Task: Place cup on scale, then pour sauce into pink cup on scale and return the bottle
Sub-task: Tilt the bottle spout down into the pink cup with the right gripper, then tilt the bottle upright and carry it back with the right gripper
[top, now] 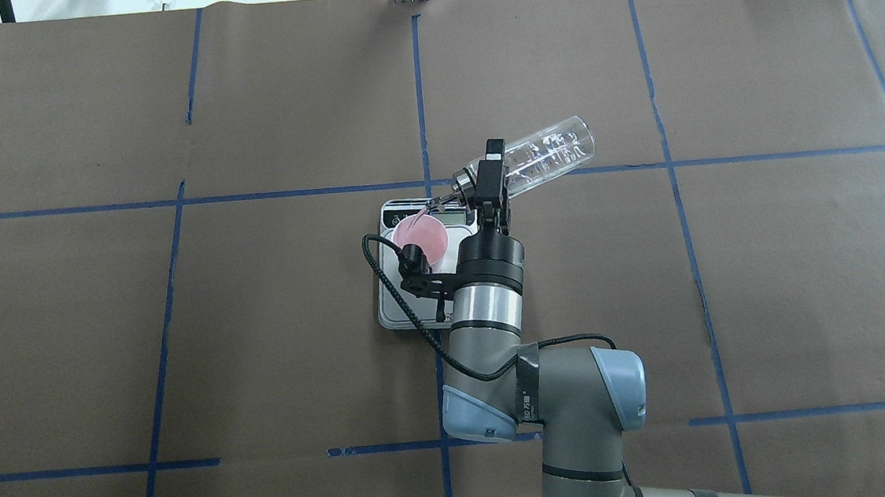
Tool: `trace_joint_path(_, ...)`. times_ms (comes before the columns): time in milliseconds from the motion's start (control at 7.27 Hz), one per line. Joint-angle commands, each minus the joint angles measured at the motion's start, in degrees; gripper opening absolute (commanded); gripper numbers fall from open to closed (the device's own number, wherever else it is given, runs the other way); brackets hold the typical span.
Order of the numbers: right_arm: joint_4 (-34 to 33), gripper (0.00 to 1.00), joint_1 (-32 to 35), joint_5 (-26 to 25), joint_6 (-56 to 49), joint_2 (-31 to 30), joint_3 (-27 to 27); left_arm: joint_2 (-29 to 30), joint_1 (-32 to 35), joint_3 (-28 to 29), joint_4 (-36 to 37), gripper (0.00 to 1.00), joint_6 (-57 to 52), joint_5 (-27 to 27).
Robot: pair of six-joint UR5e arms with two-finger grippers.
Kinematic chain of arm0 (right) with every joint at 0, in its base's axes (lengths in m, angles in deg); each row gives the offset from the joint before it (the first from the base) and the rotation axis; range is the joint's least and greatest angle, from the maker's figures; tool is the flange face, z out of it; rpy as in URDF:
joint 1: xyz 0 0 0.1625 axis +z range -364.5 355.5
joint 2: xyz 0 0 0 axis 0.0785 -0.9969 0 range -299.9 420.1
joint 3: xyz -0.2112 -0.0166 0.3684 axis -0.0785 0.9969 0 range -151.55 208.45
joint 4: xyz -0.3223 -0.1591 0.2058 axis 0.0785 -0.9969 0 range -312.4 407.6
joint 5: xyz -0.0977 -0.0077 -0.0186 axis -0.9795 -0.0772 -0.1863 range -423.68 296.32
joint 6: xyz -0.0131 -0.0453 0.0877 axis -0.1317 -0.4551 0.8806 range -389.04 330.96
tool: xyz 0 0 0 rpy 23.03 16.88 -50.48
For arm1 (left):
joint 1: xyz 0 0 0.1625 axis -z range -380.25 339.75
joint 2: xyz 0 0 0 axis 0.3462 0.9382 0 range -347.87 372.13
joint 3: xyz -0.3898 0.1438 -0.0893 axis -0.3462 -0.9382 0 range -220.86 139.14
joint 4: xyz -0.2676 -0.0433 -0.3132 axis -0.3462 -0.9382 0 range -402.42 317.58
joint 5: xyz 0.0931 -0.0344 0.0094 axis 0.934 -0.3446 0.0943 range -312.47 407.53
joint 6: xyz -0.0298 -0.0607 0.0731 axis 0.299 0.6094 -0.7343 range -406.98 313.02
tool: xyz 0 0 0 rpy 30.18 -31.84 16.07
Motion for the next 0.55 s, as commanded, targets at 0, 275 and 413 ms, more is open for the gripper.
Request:
trace_joint_path(0,17.76,0.0,0.28,5.23,0.19,-2.87,-0.12,0.0,0.0,-0.04,-0.05,1.0,0.0,-0.09)
trace_joint_path(275,31.68,0.0,0.54,10.41,5.68,-4.46,-0.12,0.0,0.0,-0.12,-0.05,1.0,0.0,-0.09)
trace_joint_path(413,33.47,0.0,0.54,13.57,10.42,-4.56,-1.94,0.09,0.0,-0.12,-0.05,1.0,0.0,-0.09)
